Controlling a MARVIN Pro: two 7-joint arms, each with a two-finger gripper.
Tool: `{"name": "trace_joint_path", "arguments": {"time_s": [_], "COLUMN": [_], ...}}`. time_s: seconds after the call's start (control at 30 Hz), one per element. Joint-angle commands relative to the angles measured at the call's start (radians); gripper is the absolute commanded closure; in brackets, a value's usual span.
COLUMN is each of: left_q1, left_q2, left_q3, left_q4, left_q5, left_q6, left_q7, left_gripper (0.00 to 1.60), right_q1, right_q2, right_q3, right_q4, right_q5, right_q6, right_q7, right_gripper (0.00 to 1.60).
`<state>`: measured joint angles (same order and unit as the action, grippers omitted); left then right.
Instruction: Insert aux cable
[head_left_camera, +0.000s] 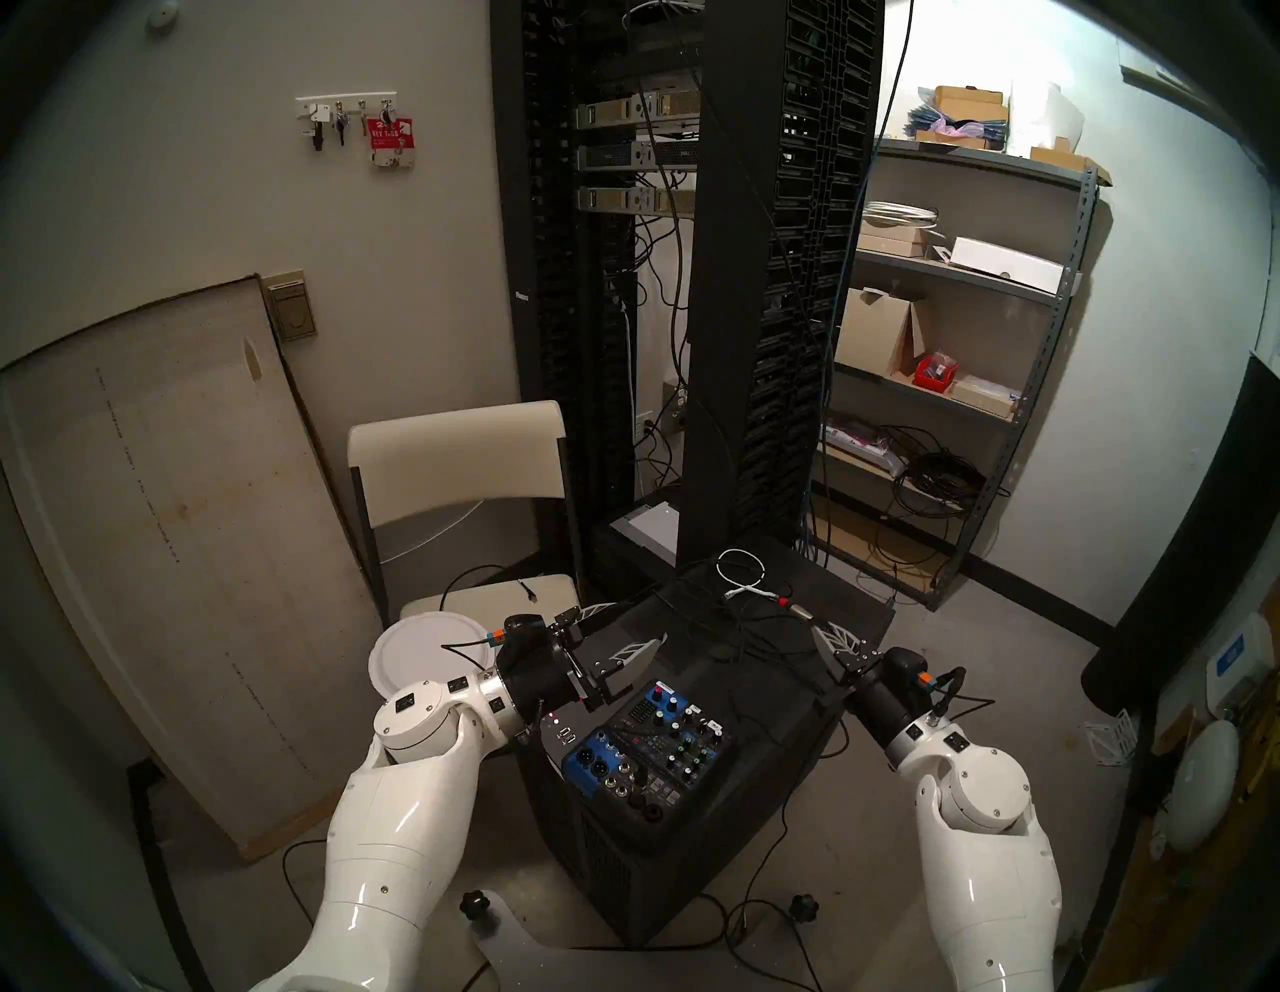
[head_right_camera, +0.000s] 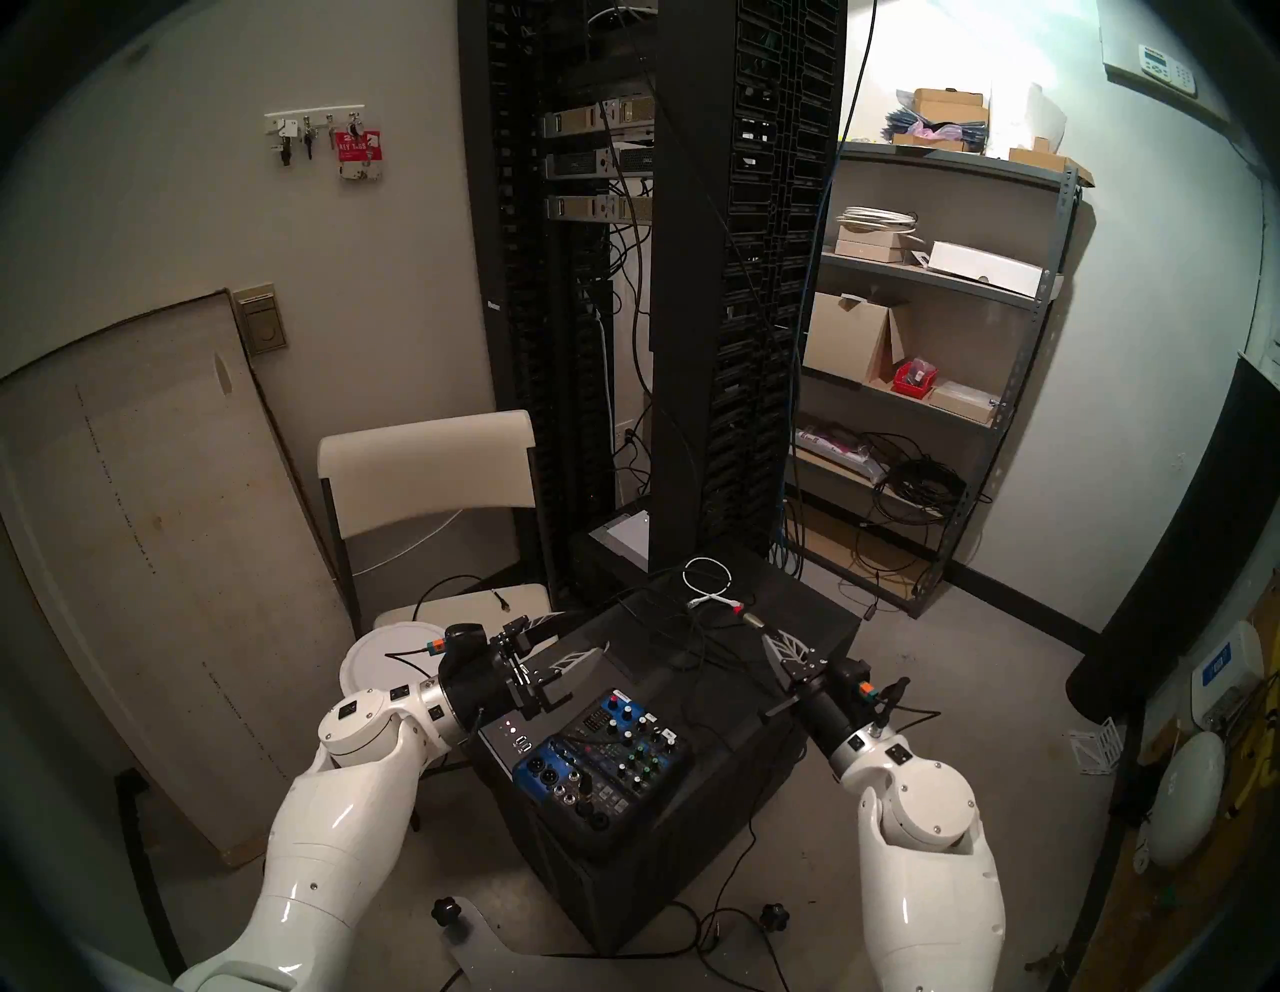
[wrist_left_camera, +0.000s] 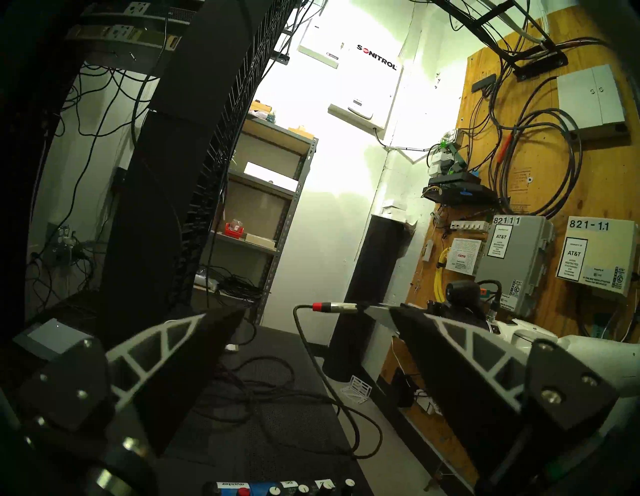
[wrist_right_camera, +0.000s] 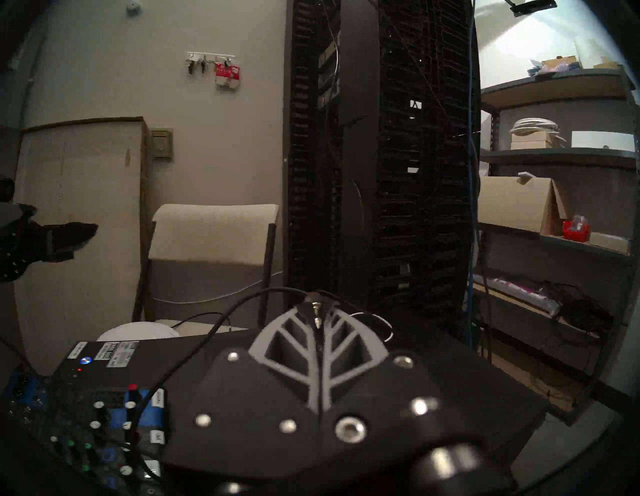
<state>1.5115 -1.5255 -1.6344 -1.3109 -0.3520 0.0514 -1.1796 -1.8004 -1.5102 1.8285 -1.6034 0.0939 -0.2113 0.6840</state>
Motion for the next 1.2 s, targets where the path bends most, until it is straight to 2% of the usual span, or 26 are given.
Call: {"name": "trace_joint_path", "arguments": {"time_s": [0.0, 0.07, 0.27, 0.43, 0.67, 1.17], "left_q1": [-0.002, -0.005, -0.010, -0.022, -0.056, -0.108], "left_q2": [-0.015, -0.019, -0.029, -0.055, -0.060, -0.026], "left_q3": [-0.010, -0.013, -0.019, -0.042, -0.038, 0.052], "left_q4": [-0.010, -0.001, 0.020, 0.058, 0.108, 0.135], "left_q5": [-0.070, -0.090, -0.108, -0.152, -0.167, -0.132], "left_q6": [0.085, 0.124, 0.183, 0.258, 0.330, 0.436], "left_q7": [-0.048, -0.060, -0.056, -0.053, -0.062, -0.109], "left_gripper": [0.00, 0.00, 0.00, 0.00, 0.00, 0.00], "right_q1": [-0.112, -0.124, -0.144, -0.142, -0.137, -0.087], "right_q2": [-0.044, -0.053, -0.073, -0.091, -0.109, -0.122], "right_q3": [-0.029, -0.039, -0.071, -0.087, -0.098, -0.114], "right_q4": [-0.114, -0.122, -0.133, -0.130, -0.121, -0.089], "right_q5": [-0.001, -0.007, -0.019, -0.028, -0.048, -0.040], "right_q6": [-0.001, -0.003, -0.005, -0.022, -0.055, -0.101], "right_q7": [0.013, 0.010, 0.006, -0.006, -0.036, -0.060], "right_gripper": [1.60, 1.60, 1.60, 1.60, 1.60, 1.60]}}
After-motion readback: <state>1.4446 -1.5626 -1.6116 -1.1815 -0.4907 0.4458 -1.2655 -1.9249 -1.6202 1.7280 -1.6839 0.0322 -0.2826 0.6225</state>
